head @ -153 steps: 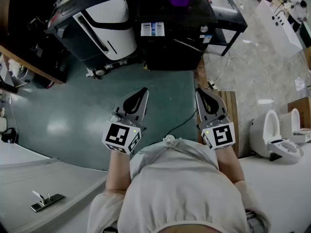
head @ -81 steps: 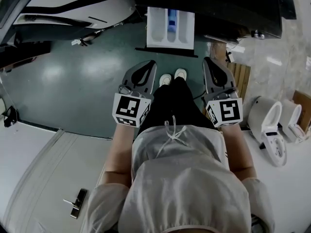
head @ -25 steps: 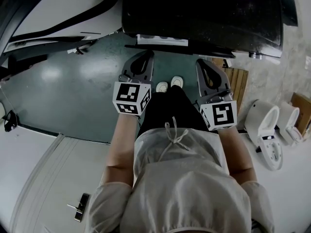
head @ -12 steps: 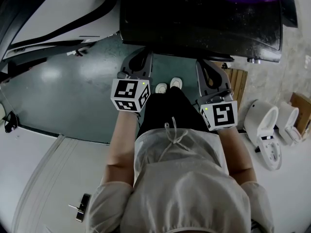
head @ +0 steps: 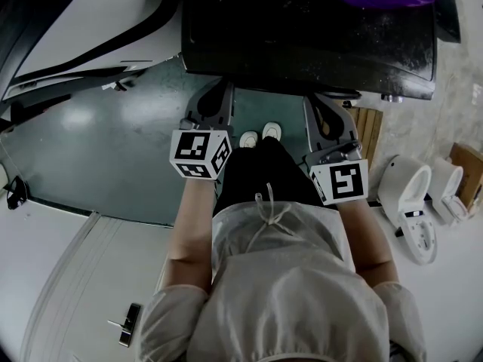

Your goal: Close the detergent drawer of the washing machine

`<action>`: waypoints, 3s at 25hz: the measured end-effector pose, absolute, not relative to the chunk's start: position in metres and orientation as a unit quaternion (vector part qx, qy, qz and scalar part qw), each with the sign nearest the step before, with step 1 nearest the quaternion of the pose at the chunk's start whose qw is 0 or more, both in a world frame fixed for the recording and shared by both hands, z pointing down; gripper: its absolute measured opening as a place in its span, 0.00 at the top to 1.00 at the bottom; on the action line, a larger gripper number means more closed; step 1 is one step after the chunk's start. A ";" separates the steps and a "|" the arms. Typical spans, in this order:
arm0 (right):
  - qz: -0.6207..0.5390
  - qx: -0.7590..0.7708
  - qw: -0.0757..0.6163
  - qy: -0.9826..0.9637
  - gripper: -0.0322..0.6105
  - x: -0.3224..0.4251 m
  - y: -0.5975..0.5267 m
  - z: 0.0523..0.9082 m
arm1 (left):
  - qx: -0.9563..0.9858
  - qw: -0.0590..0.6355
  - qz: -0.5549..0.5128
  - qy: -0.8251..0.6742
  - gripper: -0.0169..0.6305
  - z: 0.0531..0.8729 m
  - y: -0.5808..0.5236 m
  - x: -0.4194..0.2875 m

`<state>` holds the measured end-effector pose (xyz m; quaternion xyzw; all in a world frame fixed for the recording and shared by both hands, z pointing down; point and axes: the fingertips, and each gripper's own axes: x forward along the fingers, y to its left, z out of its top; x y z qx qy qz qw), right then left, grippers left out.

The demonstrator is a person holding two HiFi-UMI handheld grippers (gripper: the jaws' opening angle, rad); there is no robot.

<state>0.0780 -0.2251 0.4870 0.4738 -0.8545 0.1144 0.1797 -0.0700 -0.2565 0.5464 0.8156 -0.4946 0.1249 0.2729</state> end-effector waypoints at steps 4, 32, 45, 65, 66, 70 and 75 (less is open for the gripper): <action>0.109 0.470 0.180 -0.857 0.94 0.076 -0.225 0.488 | 0.807 0.291 0.119 -0.500 0.95 0.548 -0.261 -0.070; 0.041 0.508 0.109 -0.853 0.94 0.092 -0.179 0.363 | 0.893 0.145 0.084 -0.418 0.95 0.353 -0.211 -0.061; -0.038 0.539 0.056 -0.839 0.94 0.127 -0.149 0.266 | 0.913 0.037 0.043 -0.403 0.95 0.240 -0.170 -0.046; -0.050 0.525 0.060 -0.848 0.95 0.118 -0.133 0.255 | 0.914 0.014 0.038 -0.404 0.95 0.220 -0.155 -0.043; -0.049 0.525 0.061 -0.848 0.95 0.118 -0.132 0.255 | 0.914 0.014 0.038 -0.404 0.95 0.220 -0.154 -0.043; -0.052 0.523 0.062 -0.848 0.95 0.116 -0.128 0.252 | 0.913 0.013 0.038 -0.405 0.95 0.219 -0.152 -0.044; -0.049 0.522 0.060 -0.849 0.95 0.116 -0.124 0.254 | 0.912 0.018 0.035 -0.409 0.95 0.220 -0.149 -0.044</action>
